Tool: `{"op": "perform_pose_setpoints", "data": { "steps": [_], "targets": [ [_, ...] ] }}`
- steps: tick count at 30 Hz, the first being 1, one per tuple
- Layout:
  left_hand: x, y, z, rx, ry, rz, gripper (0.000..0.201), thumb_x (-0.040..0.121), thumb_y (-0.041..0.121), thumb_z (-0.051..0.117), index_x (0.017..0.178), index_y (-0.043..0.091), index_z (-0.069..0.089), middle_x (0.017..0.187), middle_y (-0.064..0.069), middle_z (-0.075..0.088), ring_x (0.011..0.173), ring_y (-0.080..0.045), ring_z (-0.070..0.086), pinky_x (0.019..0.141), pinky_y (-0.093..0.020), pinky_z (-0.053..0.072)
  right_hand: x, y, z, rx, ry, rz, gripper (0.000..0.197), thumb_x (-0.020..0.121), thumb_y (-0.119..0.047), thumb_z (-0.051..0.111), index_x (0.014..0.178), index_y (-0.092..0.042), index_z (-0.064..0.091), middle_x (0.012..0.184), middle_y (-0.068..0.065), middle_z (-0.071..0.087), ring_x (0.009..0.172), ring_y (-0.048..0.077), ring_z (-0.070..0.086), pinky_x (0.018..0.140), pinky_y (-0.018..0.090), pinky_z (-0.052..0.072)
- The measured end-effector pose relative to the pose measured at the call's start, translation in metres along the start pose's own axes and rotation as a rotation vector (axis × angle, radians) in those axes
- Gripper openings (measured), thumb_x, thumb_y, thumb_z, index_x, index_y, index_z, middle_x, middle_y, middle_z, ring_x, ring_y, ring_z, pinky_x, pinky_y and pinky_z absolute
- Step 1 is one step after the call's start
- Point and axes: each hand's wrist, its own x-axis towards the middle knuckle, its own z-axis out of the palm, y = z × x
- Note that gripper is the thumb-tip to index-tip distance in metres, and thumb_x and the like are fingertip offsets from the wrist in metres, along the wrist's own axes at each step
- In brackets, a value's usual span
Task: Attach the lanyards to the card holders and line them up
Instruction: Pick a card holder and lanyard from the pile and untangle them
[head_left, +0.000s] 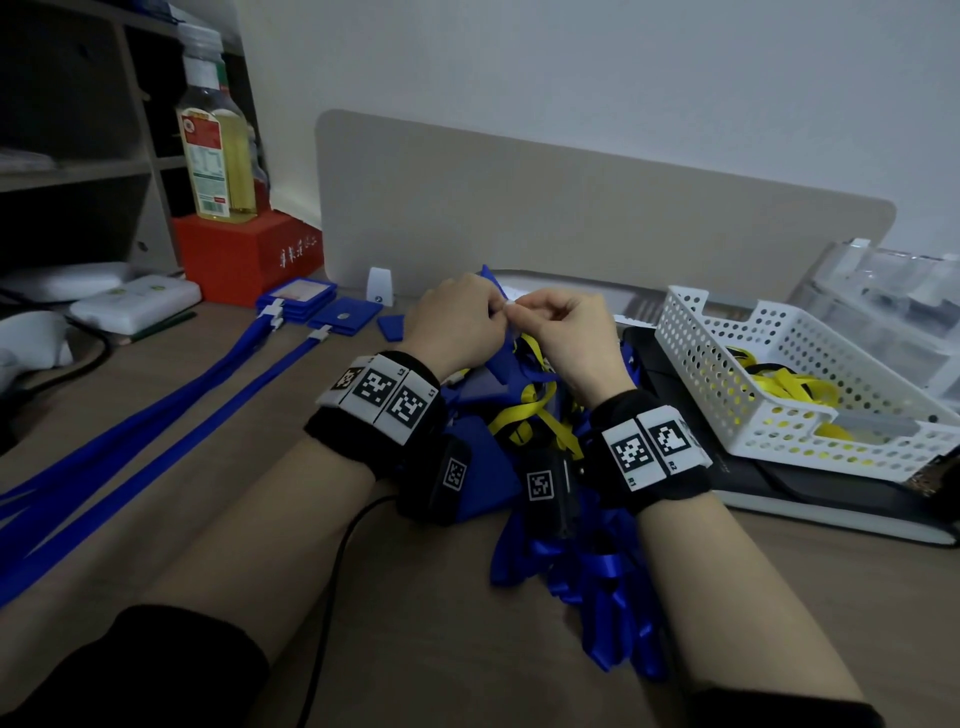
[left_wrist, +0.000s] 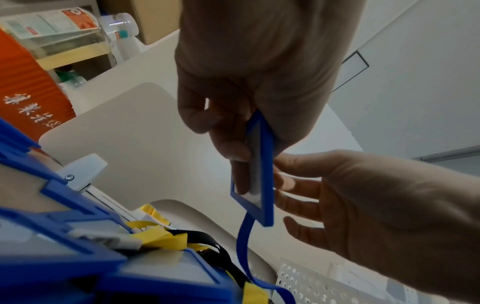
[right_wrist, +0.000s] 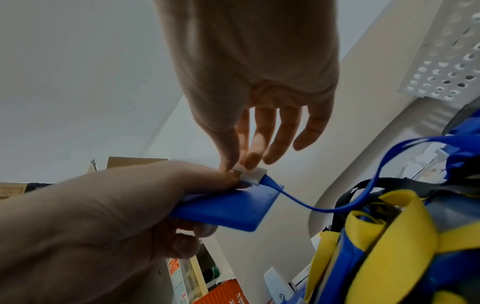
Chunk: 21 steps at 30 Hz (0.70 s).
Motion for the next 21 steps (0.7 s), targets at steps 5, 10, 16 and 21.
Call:
{"op": "perform_pose_setpoints", "data": {
  "steps": [5,10,16,21],
  "targets": [
    [-0.001,0.004,-0.002,0.125,0.03,0.012,0.024,0.093,0.034,0.05,0.095,0.019,0.069,0.1,-0.002,0.066,0.094,-0.025,0.06,0.066,-0.031,0.038,0.001,-0.003,-0.004,-0.244,0.037,-0.085,0.018,0.084,-0.025,0.068,0.074,-0.01,0.072,0.069,0.01,0.069,0.064,0.018,0.061,0.063,0.032,0.049],
    [-0.005,0.008,-0.005,0.208,0.03,0.05,0.025,0.092,0.027,0.047,0.1,0.019,0.069,0.102,-0.005,0.064,0.094,-0.028,0.059,0.068,-0.032,0.04,0.002,-0.006,-0.001,-0.611,-0.022,-0.177,0.025,0.09,-0.028,0.053,0.077,-0.009,0.063,0.077,0.01,0.065,0.076,0.031,0.059,0.062,0.035,0.047],
    [-0.005,0.01,-0.006,0.213,-0.006,0.097,0.023,0.09,0.024,0.049,0.101,0.021,0.068,0.102,-0.002,0.063,0.093,-0.026,0.058,0.07,-0.033,0.04,0.002,-0.007,-0.006,-0.574,-0.093,-0.132,0.021,0.087,-0.025,0.05,0.081,-0.008,0.06,0.079,0.009,0.065,0.074,0.029,0.059,0.062,0.035,0.047],
    [-0.005,0.007,-0.012,0.178,-0.059,0.145,0.02,0.091,0.025,0.051,0.099,0.023,0.069,0.104,0.002,0.063,0.097,-0.022,0.056,0.069,-0.033,0.038,-0.002,-0.009,-0.01,-0.408,-0.138,-0.079,0.016,0.082,-0.021,0.057,0.074,-0.008,0.061,0.068,0.002,0.062,0.063,0.016,0.054,0.056,0.027,0.041]
  ]
}}
